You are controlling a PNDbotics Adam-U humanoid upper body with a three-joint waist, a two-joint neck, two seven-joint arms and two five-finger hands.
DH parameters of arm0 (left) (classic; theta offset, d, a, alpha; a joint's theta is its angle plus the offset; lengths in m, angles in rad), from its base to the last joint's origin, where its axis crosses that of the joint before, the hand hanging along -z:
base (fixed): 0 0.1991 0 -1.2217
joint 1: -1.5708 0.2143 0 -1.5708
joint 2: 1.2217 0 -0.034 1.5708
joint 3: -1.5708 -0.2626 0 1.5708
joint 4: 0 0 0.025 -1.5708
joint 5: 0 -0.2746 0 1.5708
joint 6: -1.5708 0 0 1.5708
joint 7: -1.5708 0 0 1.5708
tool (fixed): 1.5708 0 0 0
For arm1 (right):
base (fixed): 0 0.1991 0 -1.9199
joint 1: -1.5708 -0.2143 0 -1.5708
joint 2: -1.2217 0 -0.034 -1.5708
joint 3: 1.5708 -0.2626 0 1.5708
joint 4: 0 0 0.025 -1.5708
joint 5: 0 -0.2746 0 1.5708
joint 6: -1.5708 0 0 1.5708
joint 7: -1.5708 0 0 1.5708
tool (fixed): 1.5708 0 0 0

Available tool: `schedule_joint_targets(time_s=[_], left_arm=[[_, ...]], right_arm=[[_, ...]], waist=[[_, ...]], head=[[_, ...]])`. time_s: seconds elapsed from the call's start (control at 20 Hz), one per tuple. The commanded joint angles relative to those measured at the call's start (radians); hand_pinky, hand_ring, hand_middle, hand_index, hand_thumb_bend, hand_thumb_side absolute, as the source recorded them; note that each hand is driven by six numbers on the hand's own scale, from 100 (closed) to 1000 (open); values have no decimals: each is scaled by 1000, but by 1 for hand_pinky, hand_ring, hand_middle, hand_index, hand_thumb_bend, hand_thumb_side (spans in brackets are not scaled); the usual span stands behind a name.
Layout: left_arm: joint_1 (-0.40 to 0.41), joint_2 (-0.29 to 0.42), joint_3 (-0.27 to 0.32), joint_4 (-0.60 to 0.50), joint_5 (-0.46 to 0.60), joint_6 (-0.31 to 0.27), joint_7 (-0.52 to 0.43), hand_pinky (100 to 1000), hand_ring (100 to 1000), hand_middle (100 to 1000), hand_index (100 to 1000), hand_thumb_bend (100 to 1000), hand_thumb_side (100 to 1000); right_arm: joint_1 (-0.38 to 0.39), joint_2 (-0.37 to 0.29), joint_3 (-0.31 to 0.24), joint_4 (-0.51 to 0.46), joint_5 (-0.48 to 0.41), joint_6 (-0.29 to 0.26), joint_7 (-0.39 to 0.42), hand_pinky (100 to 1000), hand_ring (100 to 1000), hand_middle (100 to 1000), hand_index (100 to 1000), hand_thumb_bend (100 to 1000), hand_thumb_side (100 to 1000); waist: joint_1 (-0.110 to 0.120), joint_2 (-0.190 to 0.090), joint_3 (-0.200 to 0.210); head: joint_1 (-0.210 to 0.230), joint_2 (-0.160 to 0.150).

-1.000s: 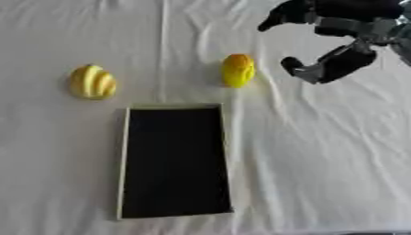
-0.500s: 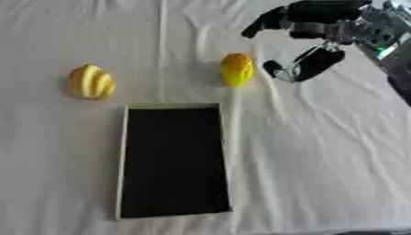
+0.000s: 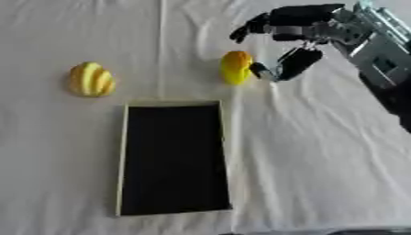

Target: Pick up objects on the table and place them in the box.

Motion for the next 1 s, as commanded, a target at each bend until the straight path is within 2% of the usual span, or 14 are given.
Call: schedule_joint_targets(time_s=[0.05,0.15,0.45,0.5,0.55,0.75,0.9,1.0], left_arm=[[-14,9,-1,-14,6,-1,-9,778,803,776,861,100,334],[-16,8,-2,-14,7,-1,-11,778,803,776,860,100,335],[-21,7,-7,-14,13,-3,-20,778,802,774,861,100,337],[-22,6,-6,-14,14,-4,-20,778,802,774,861,100,336],[-23,6,-6,-14,14,-4,-20,778,802,773,861,100,337],[-25,6,-8,-14,16,-4,-22,778,801,772,861,100,338],[-26,6,-8,-14,17,-4,-22,778,799,771,860,100,340],[-26,6,-9,-14,18,-4,-24,778,799,771,861,100,342]], right_arm=[[-25,-2,-7,15,31,-11,-2,1000,972,862,985,104,368],[-29,7,-6,30,39,-16,-7,1000,972,863,987,100,342],[-35,23,-14,82,86,-42,-26,1000,973,870,989,138,363],[-35,24,-15,90,95,-47,-29,1000,973,869,990,149,331],[-35,26,-16,97,103,-51,-30,1000,973,870,990,139,364],[-33,32,-16,117,129,-66,-32,1000,973,873,992,160,386],[-28,35,-14,132,149,-75,-27,1000,972,872,991,165,394],[-27,38,-16,139,154,-79,-24,1000,960,837,971,134,378]], waist=[[3,-17,2],[3,-16,5],[2,-10,11],[2,-9,12],[2,-8,13],[2,-4,16],[3,-1,17],[3,1,17]], head=[[-3,2],[-4,3],[-5,3],[-5,3],[-5,2],[-6,1],[-6,2],[-6,4]])
